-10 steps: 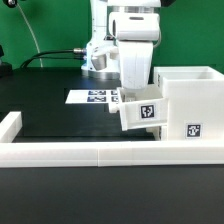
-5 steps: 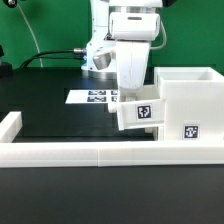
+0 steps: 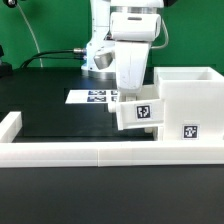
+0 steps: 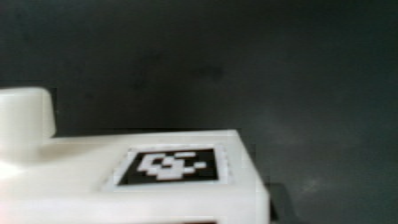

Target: Assemble drawer

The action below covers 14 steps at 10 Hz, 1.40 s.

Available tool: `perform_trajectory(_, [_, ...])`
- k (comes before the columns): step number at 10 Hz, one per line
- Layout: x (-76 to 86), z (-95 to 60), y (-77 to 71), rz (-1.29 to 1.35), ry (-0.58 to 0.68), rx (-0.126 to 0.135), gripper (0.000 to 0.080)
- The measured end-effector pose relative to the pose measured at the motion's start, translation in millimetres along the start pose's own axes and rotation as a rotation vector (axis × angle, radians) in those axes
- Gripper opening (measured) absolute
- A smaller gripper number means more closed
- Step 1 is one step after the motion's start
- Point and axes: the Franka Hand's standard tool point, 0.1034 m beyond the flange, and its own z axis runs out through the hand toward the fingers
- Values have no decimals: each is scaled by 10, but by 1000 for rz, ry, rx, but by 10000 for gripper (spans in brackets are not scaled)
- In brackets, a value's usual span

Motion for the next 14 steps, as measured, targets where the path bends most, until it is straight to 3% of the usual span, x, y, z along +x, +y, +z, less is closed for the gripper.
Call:
perform_trajectory(2, [-21, -5, -2, -9, -1, 2, 45])
perform_trajectory(4, [-81, -132, 12, -16, -11, -1, 393])
perform_trajectory(5, [-89, -200, 16, -17, -18, 2, 393])
perform_trajectory(6, [-103, -290, 30, -17, -27, 3, 568])
perform_trajectory(7, [-118, -366, 51, -16, -35, 4, 624])
perform_trajectory(10, [-334, -690, 175, -44, -77, 34, 644])
perform_trajectory(12, [-670, -667, 184, -84, -76, 30, 649])
perform_trajectory(14, [-666, -645, 186, -101, -70, 30, 649])
